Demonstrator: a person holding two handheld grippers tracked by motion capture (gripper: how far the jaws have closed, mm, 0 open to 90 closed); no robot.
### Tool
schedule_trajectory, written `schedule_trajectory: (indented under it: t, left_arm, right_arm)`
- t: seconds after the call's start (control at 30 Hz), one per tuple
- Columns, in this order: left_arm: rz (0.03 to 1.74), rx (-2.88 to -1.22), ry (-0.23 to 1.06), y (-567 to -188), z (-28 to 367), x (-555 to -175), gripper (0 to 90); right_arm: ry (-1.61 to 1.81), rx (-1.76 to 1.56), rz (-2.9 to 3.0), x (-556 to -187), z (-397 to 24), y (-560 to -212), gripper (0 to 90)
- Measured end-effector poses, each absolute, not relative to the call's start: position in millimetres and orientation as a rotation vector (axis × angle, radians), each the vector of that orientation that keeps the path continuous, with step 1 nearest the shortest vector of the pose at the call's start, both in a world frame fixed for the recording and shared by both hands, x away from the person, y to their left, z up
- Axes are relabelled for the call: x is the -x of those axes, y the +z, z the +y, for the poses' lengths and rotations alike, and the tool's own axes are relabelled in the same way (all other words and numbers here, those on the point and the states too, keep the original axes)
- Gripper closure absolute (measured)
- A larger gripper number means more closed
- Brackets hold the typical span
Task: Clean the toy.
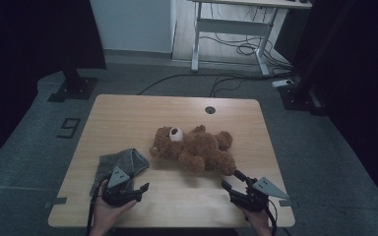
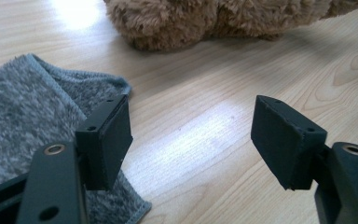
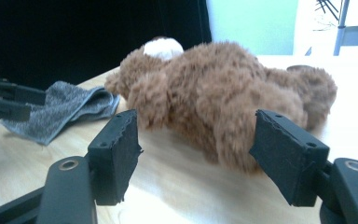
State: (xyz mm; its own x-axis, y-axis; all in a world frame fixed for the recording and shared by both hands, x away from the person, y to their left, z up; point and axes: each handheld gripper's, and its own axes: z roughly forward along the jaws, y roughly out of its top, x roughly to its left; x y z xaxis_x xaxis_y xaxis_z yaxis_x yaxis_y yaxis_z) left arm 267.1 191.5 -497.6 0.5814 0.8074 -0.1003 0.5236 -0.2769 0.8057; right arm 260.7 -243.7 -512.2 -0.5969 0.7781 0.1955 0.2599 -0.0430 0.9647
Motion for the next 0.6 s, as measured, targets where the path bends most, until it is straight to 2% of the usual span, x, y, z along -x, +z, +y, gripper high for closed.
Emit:
schedule_trajectory:
  t: [0.2,0.6]
  left_arm:
    - [1.087,-1.954,0.418,-500.0,196.5,-269.0,29.2]
    - [1.096,-1.968,0.413,-500.0,202.3,-271.3,28.8]
  right_arm:
    - [1.657,-1.075,1.862,-248.1,-245.2,-525.7,31.0]
    - [1.65,-1.055,1.868,-249.2,-247.6,-523.0,32.0]
